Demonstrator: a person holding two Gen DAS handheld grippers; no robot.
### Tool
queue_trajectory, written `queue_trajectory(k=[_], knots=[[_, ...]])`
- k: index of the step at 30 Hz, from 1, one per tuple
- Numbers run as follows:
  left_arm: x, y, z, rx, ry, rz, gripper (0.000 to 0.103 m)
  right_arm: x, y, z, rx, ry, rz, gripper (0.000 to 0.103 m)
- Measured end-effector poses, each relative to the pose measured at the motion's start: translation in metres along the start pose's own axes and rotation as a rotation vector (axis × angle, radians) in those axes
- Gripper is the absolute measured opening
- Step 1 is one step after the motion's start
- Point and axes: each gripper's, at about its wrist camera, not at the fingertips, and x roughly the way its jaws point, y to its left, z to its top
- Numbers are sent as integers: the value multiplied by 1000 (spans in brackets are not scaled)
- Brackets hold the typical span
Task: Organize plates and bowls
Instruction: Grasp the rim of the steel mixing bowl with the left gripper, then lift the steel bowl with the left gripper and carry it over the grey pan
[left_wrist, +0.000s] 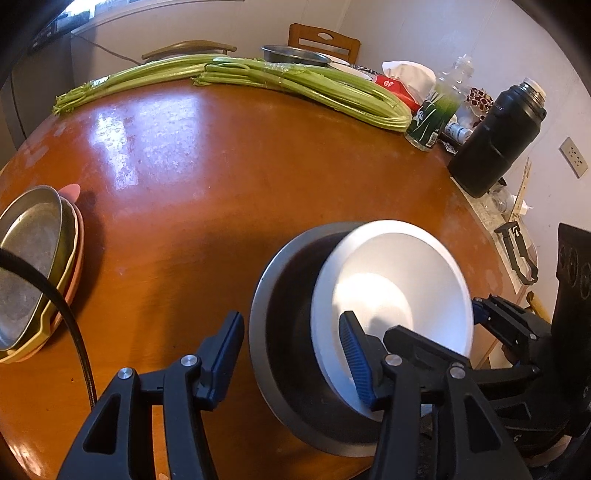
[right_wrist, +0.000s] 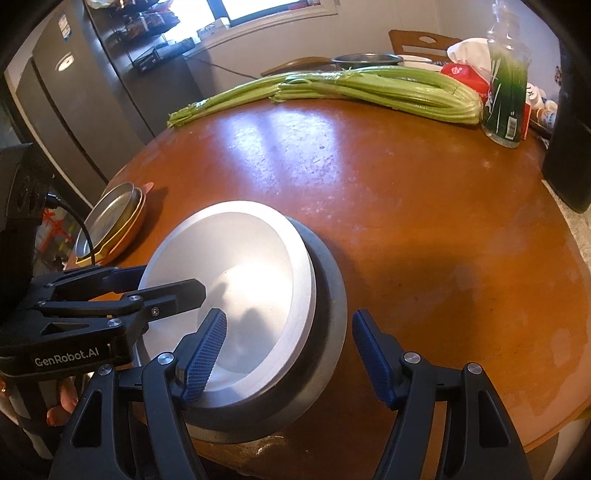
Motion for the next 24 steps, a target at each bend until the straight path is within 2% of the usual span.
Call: queue_trajectory(k=[7, 11, 24], knots=[[10, 3, 0, -12, 37, -8, 53, 4, -3, -2, 24, 17, 32, 72], [10, 5, 0, -16, 36, -21, 53, 2, 0, -1, 17, 4, 59, 65], [8, 8, 0, -12, 25, -11, 51, 4, 8, 7, 29, -2, 81, 56]])
